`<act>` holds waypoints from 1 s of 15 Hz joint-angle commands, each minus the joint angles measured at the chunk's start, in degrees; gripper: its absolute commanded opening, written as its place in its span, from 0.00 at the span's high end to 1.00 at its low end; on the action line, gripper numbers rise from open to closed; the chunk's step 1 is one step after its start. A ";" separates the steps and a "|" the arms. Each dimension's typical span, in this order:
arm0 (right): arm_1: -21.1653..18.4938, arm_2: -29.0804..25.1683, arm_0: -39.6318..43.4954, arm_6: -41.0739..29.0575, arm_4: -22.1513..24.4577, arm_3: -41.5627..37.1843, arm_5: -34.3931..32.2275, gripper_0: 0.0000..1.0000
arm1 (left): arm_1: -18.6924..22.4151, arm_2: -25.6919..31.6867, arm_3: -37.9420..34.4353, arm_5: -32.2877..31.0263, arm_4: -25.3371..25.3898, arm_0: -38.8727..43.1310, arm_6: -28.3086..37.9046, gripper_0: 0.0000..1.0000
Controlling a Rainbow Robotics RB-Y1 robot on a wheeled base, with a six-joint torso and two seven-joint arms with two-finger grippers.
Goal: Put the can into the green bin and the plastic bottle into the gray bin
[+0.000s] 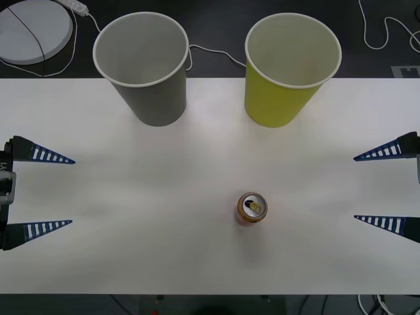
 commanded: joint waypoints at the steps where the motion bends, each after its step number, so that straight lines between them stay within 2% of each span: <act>1: 1.31 0.00 -0.14 0.99 0.07 1.03 -0.05 0.00 | 0.00 0.00 0.00 0.00 0.00 0.00 0.00 0.00; 4: 3.69 0.00 -0.14 2.48 0.34 2.09 -1.19 0.00 | 0.00 0.00 0.00 0.00 0.00 0.00 0.00 0.00; 7: 7.91 0.00 -0.66 4.15 1.65 4.28 -4.27 0.00 | 0.00 0.00 0.00 0.00 0.00 0.00 0.00 0.00; 15: 17.84 0.08 -3.92 18.74 1.74 15.01 -10.59 0.00 | 0.00 0.00 0.00 0.00 0.00 0.00 0.00 0.00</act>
